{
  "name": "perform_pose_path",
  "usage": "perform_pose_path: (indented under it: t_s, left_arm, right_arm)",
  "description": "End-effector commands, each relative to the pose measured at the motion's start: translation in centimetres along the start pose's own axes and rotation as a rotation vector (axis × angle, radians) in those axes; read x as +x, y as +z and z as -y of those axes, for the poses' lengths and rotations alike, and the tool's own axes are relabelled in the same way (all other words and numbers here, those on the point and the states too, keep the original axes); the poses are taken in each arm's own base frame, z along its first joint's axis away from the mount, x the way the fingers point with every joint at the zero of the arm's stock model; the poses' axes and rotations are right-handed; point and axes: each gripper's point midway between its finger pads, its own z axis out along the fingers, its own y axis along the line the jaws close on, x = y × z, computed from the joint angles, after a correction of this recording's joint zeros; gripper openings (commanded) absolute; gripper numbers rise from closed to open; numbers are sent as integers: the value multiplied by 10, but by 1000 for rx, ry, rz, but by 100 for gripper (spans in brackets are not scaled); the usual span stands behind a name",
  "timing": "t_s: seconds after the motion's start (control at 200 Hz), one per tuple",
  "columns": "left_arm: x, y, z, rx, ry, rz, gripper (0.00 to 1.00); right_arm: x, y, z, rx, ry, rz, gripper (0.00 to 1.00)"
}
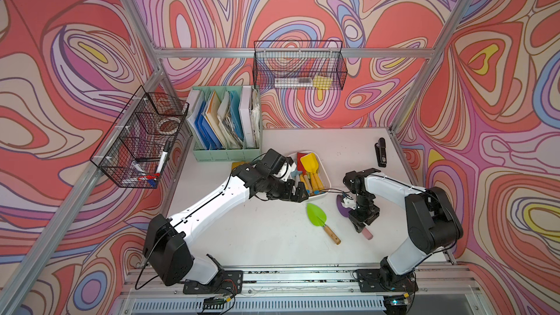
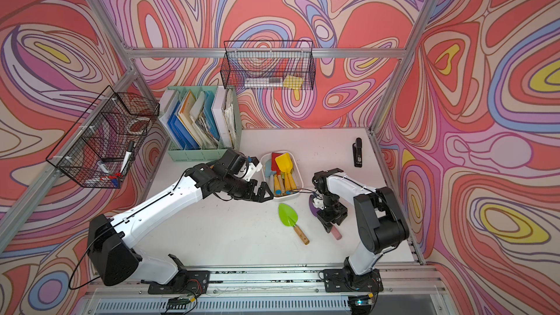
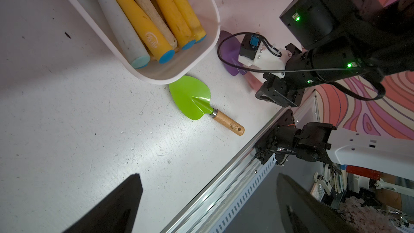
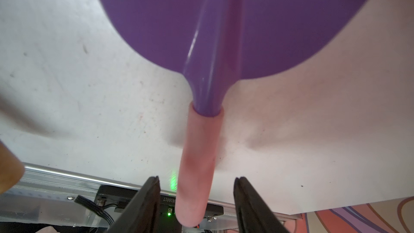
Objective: Put the shovel into the storage box
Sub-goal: Pick up the shovel from the center of the board.
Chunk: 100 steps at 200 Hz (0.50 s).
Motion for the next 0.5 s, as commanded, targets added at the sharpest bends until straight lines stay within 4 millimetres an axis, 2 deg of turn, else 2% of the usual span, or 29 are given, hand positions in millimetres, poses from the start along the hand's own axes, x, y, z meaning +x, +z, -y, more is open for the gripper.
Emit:
perform_pose_path:
  t_s: [0.0,0.175,0.391,0.496]
  left_arm:
    - [1,5,-3,1,4,-9,99]
    - [1,6,-4,-3,1,-13,99]
    - [1,6,-4,-6,3,-13,99]
    - [1,6,-4,-4,2,-15,99]
  right_arm:
    - [-3,0,-1,0,4,-26,52]
    - [-7,2,-2,-8,1,-35,44]
    - [-7,1,-6,-26,-6,-29,25]
    - [-8,1,-7,-33,-6,-27,19]
